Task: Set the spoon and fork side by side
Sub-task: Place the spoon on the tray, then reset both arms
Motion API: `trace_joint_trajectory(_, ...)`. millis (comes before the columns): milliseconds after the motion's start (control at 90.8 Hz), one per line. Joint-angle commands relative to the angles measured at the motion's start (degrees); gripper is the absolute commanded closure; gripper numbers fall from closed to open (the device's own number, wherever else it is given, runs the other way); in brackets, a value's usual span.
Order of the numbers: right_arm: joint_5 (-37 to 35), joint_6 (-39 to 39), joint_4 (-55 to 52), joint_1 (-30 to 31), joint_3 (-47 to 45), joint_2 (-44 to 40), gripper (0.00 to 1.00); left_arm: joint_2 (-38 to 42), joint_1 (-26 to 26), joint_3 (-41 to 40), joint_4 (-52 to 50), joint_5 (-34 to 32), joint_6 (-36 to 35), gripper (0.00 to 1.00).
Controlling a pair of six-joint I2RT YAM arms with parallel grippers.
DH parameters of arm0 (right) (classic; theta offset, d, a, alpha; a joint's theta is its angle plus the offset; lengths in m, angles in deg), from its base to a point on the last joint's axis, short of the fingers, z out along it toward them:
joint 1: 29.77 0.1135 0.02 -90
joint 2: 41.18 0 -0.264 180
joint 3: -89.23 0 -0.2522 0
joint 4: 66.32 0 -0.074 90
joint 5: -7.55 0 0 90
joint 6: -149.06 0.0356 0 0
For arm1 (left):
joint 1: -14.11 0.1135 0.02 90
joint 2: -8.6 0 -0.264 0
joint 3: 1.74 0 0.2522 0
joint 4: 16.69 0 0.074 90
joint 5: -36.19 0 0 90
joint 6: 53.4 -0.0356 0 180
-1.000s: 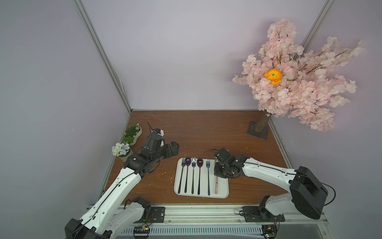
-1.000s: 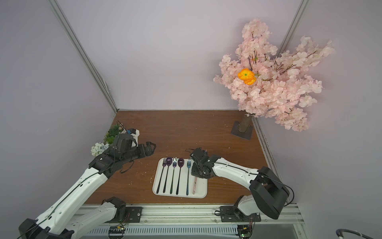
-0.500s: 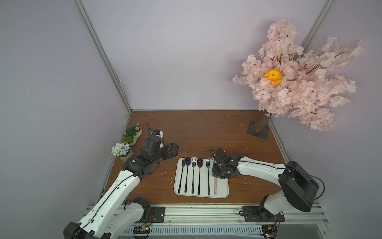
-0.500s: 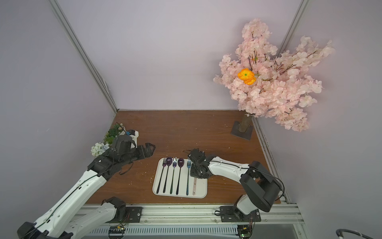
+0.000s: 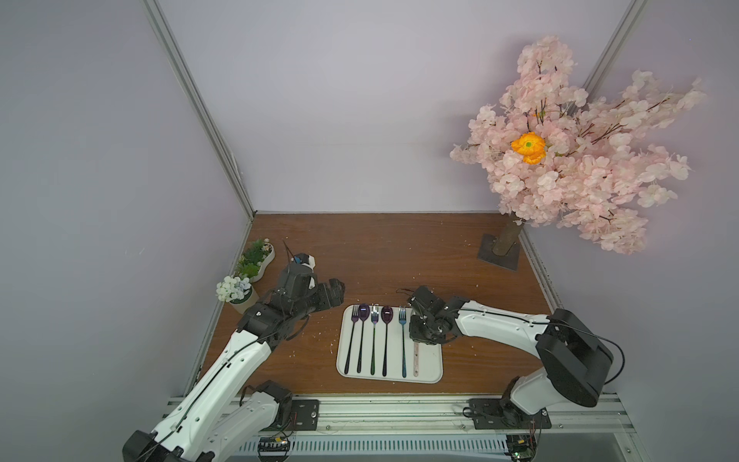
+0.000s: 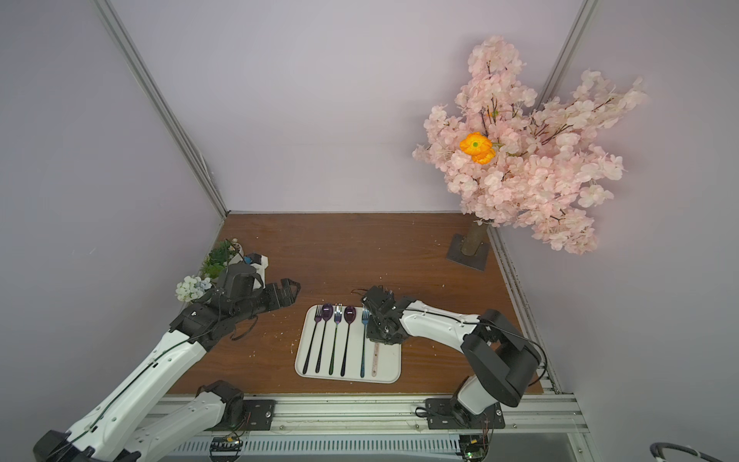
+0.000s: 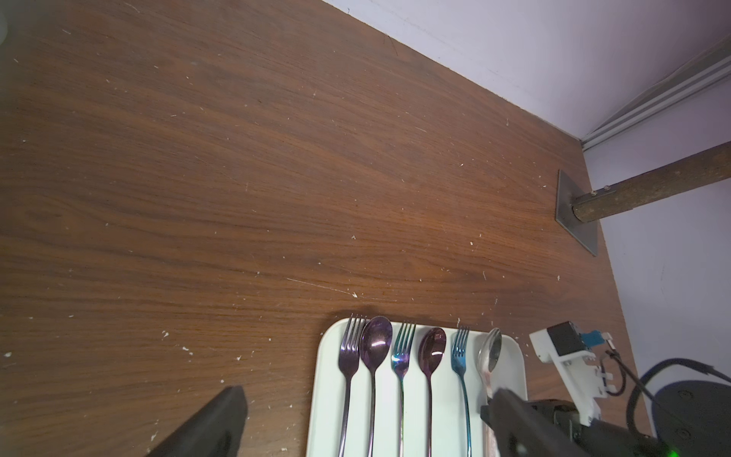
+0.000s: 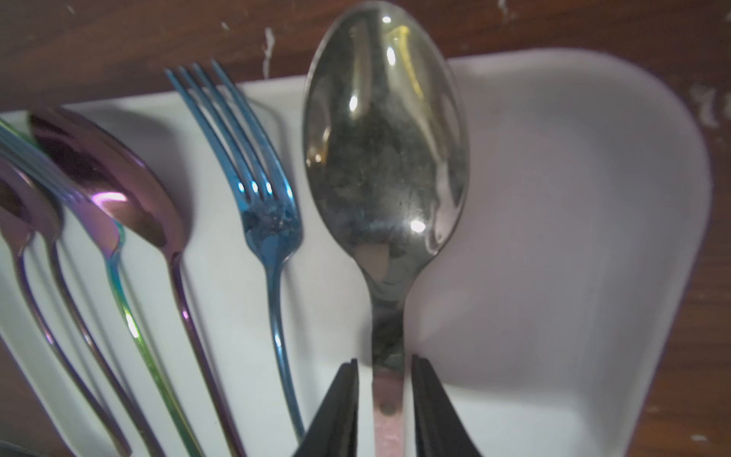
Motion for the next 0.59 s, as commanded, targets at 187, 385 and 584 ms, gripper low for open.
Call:
trace_joint_trajectory(187,-1.9,-0.9,-4.4,0.3,5.2,-2.0,0.62,-0.9,0.6,0.8,-0.2,-1.1,-1.1,0.01)
trace_joint_trajectory(385,-6.8,-10.2,-8.9,-3.2,11.8,-7.9,0.3,-4.2,0.7,4.7,-0.2,-6.3,-4.2,0.01)
trace_joint_trajectory(584,-8.7,-33.9,-4.9,-17.0,15.8,-11.2,0.01,-11.2,4.2,14.0,0.1,-16.5,-9.8,0.01)
